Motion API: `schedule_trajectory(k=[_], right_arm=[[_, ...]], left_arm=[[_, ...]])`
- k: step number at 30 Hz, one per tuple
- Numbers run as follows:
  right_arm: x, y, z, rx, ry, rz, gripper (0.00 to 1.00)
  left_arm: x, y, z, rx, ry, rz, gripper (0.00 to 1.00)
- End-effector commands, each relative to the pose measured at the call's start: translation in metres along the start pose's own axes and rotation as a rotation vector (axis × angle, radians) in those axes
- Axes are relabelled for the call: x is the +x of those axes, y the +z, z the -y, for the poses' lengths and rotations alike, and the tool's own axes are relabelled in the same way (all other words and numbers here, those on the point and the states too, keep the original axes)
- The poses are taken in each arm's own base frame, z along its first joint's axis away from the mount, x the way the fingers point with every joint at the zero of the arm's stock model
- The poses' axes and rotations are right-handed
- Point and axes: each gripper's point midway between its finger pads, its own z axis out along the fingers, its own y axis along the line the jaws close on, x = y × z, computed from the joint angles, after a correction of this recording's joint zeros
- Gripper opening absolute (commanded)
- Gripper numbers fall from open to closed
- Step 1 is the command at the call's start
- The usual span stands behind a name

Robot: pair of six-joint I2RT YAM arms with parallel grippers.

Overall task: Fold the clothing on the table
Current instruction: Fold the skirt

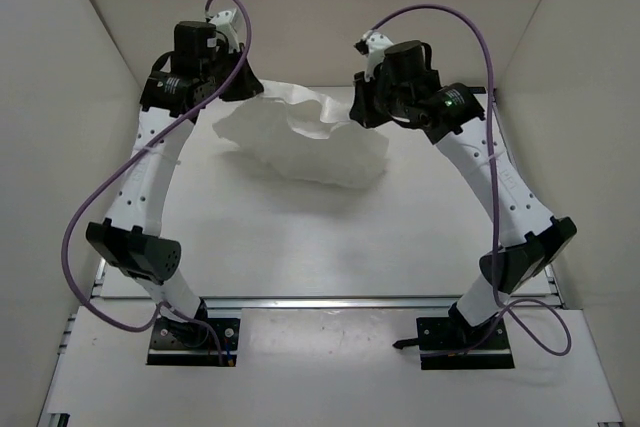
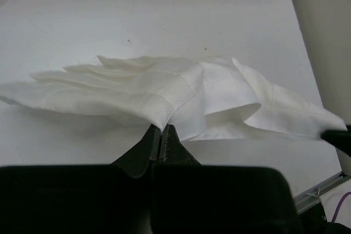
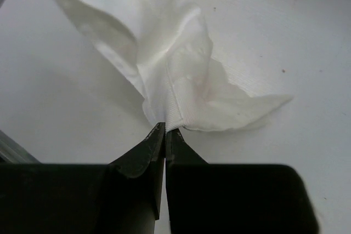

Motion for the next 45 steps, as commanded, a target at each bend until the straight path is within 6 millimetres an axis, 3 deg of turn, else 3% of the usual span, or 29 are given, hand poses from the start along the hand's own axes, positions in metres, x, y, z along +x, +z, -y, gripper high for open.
schedule_trajectory(k=[1,4,6,10,14,16,21,23,24,26,29,32,34,35,36,37,39,40,42,43,44,45], right_arm=[[-0.011,-0.015,0.021,0.018,0.019,0.073,0.0],[-0.013,-0.028,0.027,0.093,0.015,0.094,0.0],[-0.019,-0.047,0.051,0.104,0.069,0.137,0.0],[-0.038,-0.096,0.047,0.077,0.065,0.294,0.0],[-0.048,-0.115,0.041,0.043,0.077,0.318,0.0],[-0.046,-0.104,0.048,0.048,0.077,0.282,0.0],[-0.042,-0.063,0.059,0.022,0.073,0.216,0.0],[-0.031,-0.029,0.066,0.017,0.082,0.136,0.0],[-0.041,-0.03,0.065,0.018,0.065,0.153,0.0],[-0.046,-0.005,0.072,0.048,0.041,0.12,0.0],[-0.082,-0.031,0.05,0.073,-0.012,0.21,0.0],[-0.097,-0.053,0.021,0.069,-0.077,0.321,0.0],[-0.098,-0.062,0.017,0.048,-0.078,0.354,0.0],[-0.095,-0.064,0.022,0.053,-0.064,0.357,0.0],[-0.086,-0.056,0.027,0.046,-0.051,0.327,0.01],[-0.08,-0.05,0.03,0.053,-0.054,0.306,0.0],[-0.042,-0.024,0.038,0.053,-0.023,0.196,0.0],[-0.032,-0.022,0.034,0.036,-0.007,0.177,0.0],[0.029,0.009,0.033,0.016,0.052,0.038,0.0],[0.06,0.017,0.024,-0.007,0.08,-0.015,0.0],[0.067,0.012,0.022,-0.02,0.096,-0.012,0.0],[0.091,0.019,0.018,-0.032,0.117,-0.048,0.0]], left_arm=[[-0.024,-0.038,0.019,0.046,0.044,0.118,0.0],[-0.027,-0.046,0.01,0.018,0.036,0.127,0.0],[-0.033,-0.056,0.002,0.008,0.024,0.151,0.0],[-0.046,-0.084,0.011,0.012,0.043,0.22,0.0],[-0.06,-0.099,0.023,0.054,0.03,0.273,0.0],[-0.061,-0.095,0.025,0.06,0.03,0.268,0.0],[-0.05,-0.052,0.014,0.04,0.026,0.192,0.0],[-0.046,-0.033,0.008,0.028,0.026,0.16,0.0],[-0.049,-0.024,0.004,0.02,0.024,0.152,0.0],[-0.053,-0.014,0.004,0.013,0.031,0.142,0.0],[-0.079,-0.03,0.009,0.026,0.033,0.21,0.0],[-0.089,-0.057,0.017,0.046,0.047,0.293,0.0],[-0.089,-0.073,0.029,0.07,0.059,0.322,0.0],[-0.084,-0.078,0.031,0.071,0.062,0.322,0.0],[-0.073,-0.07,0.033,0.077,0.067,0.299,0.0],[-0.067,-0.075,0.037,0.081,0.071,0.304,0.0],[-0.029,-0.064,0.038,0.104,0.059,0.257,0.0],[-0.019,-0.061,0.039,0.116,0.043,0.24,0.0],[0.034,-0.045,0.022,0.105,0.009,0.16,0.0],[0.052,-0.038,0.025,0.127,-0.005,0.123,0.0],[0.08,-0.032,0.018,0.128,-0.026,0.076,0.0],[0.098,-0.03,0.014,0.129,-0.033,0.049,0.0]])
